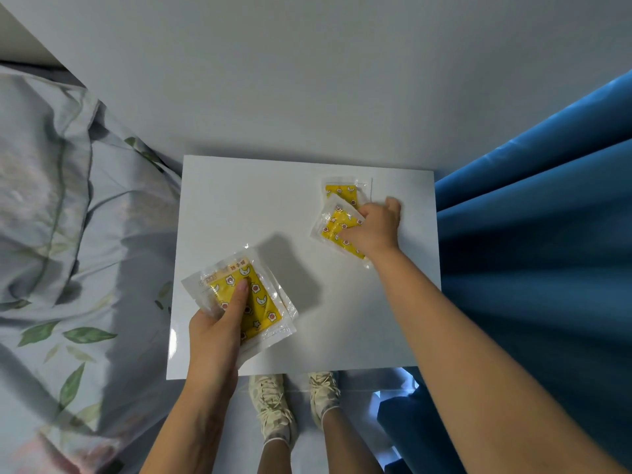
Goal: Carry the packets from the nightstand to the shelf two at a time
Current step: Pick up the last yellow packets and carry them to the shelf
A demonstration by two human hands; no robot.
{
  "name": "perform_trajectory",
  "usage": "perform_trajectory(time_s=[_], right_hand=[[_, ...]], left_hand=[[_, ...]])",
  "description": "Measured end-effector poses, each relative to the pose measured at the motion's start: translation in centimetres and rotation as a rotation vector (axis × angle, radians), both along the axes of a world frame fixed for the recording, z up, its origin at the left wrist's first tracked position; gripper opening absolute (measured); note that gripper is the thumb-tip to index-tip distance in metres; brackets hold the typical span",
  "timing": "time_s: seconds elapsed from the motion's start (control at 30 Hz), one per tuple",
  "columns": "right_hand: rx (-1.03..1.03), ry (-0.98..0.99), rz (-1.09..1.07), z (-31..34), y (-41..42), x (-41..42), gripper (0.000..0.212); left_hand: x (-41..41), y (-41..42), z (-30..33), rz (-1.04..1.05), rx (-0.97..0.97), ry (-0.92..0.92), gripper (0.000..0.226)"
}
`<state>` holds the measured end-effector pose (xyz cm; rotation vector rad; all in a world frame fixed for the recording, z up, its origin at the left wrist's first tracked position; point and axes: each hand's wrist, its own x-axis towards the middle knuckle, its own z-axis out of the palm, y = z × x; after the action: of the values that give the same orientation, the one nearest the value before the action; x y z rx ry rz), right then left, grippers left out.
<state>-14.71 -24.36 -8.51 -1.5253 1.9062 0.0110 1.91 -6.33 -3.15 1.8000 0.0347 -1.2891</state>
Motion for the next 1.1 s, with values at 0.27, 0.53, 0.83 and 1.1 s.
perform_trajectory(time_s=[0.27, 0.53, 0.83, 1.1], right_hand=[[-0.035, 0.0, 0.132, 0.6, 0.1, 0.5, 0.03], [-0.012, -0.407, 0.094, 2.5, 4.1, 1.4, 0.069], [0.076, -0.589, -0.293, 8.5, 6.5, 1.4, 0.018], [0.064, -0.75, -0.136, 24.0, 8.9, 4.9, 0.033]], left_hand=[[-0.3, 0.3, -0.2, -0.003, -0.011, -0.008, 0.021], [0.4, 1.7, -0.8, -0.004, -0.024, 0.04, 0.011], [3.4, 1.8, 4.3, 0.003, -0.138, -0.022, 0.004], [7.4, 3.2, 19.1, -0.087, -0.27, -0.147, 0.012]])
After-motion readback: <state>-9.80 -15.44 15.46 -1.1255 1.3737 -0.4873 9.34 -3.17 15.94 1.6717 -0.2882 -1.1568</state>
